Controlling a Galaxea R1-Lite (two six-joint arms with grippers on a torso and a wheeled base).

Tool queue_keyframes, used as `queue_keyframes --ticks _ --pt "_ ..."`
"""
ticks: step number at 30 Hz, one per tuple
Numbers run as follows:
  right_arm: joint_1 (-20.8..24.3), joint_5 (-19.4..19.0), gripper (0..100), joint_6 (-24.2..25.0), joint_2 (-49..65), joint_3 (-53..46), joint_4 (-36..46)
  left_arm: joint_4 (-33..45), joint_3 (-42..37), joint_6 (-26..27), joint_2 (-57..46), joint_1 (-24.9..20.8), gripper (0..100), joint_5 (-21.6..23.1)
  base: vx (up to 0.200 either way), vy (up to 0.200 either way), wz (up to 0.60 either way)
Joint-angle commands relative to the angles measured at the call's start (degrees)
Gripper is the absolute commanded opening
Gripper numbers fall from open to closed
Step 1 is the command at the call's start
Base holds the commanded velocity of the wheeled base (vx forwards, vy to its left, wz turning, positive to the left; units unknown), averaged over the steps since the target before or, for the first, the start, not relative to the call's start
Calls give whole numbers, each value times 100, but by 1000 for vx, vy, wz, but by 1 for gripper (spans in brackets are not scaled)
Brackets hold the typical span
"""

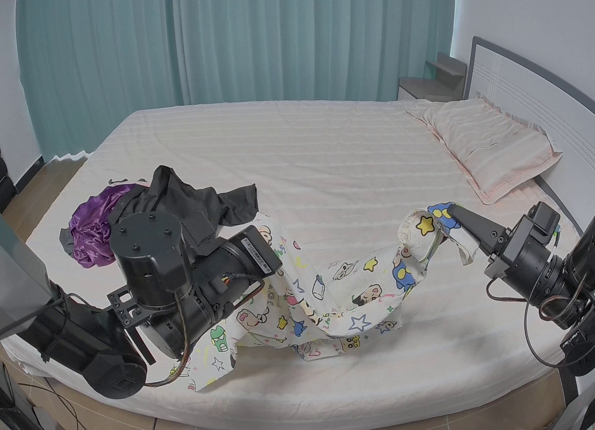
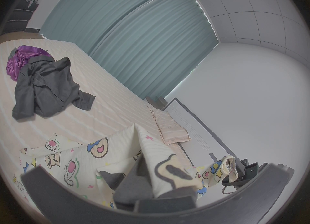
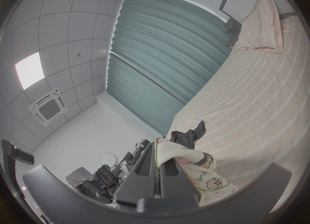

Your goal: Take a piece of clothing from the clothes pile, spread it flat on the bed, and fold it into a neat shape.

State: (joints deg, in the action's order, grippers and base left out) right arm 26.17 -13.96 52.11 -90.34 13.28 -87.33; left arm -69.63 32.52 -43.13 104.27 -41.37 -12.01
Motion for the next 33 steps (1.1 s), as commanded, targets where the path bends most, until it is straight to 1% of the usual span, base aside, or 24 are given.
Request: queue_keyframes --ticks 1,28,33 --pt "2 -2 0 -8 8 0 -3 -6 0 -2 -3 -2 0 -3 0 -200 0" --pt "11 -2 0 -8 -1 -9 6 -6 0 -11 24 -2 0 5 0 -200 0" --pt "19 -2 0 -8 -9 -9 6 -6 -9 -11 41 -2 0 5 0 0 0"
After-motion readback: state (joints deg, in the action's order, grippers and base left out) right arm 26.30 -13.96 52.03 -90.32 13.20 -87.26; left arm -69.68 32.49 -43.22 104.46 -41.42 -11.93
